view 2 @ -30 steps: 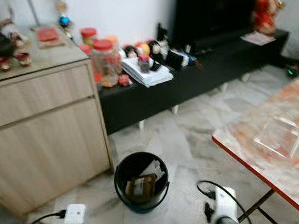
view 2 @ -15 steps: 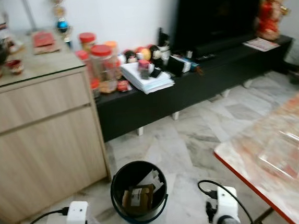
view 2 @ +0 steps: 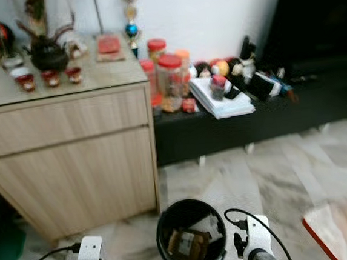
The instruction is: Picking trash to rubbish bin
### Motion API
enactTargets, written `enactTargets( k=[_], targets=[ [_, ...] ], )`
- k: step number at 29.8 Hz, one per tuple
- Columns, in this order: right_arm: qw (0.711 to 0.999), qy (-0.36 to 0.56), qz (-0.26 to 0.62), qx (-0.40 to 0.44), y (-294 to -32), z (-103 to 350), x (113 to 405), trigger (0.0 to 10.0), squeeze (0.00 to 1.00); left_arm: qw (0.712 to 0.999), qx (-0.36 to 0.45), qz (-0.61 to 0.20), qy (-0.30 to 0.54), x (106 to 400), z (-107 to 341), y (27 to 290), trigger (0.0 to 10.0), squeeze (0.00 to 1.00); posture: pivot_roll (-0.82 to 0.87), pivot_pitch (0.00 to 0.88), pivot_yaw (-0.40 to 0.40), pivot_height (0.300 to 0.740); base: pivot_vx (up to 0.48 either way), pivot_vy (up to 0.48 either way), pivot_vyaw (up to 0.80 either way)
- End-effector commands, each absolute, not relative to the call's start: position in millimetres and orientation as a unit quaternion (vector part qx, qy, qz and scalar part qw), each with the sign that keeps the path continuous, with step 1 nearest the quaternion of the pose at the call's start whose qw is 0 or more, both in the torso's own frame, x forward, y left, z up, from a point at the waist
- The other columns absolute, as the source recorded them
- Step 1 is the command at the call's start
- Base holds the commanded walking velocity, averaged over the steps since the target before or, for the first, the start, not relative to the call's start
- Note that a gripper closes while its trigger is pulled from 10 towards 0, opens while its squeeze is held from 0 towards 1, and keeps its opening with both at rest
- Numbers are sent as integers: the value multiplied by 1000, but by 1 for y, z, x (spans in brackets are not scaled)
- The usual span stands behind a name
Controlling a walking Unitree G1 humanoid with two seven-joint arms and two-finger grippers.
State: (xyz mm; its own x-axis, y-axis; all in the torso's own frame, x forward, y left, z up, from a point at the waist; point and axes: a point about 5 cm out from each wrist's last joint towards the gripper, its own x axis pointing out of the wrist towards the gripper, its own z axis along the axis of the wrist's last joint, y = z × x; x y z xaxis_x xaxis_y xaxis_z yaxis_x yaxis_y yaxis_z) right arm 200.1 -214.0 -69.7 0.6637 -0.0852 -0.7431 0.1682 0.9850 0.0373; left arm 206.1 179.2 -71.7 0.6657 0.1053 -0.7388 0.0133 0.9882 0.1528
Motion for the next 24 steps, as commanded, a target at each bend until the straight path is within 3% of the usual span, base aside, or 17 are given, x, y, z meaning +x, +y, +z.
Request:
enactTargets(
  k=[1, 9, 17, 24],
  targets=[
    [916, 394, -60, 53, -209, -66, 208, 10000, 0, 909, 80, 30, 409, 205, -72, 185, 10000, 0, 228, 0, -107, 740, 352, 0, 0],
    [917, 385, -72, 74, -209, -65, 210, 10000, 0, 910, 81, 30, 406, 206, -71, 184, 10000, 0, 228, 0, -107, 740, 349, 0, 0],
    [920, 379, -66, 76, -207, -63, 212, 10000, 0, 912, 80, 32, 401, 209, -69, 185, 10000, 0, 232, 0, -109, 740, 349, 0, -685],
    [922, 375, -65, 76, -207, -62, 214, 10000, 0, 914, 80, 31, 397, 211, -68, 184, 10000, 0, 231, 0, -107, 740, 349, 0, 0]
  ],
)
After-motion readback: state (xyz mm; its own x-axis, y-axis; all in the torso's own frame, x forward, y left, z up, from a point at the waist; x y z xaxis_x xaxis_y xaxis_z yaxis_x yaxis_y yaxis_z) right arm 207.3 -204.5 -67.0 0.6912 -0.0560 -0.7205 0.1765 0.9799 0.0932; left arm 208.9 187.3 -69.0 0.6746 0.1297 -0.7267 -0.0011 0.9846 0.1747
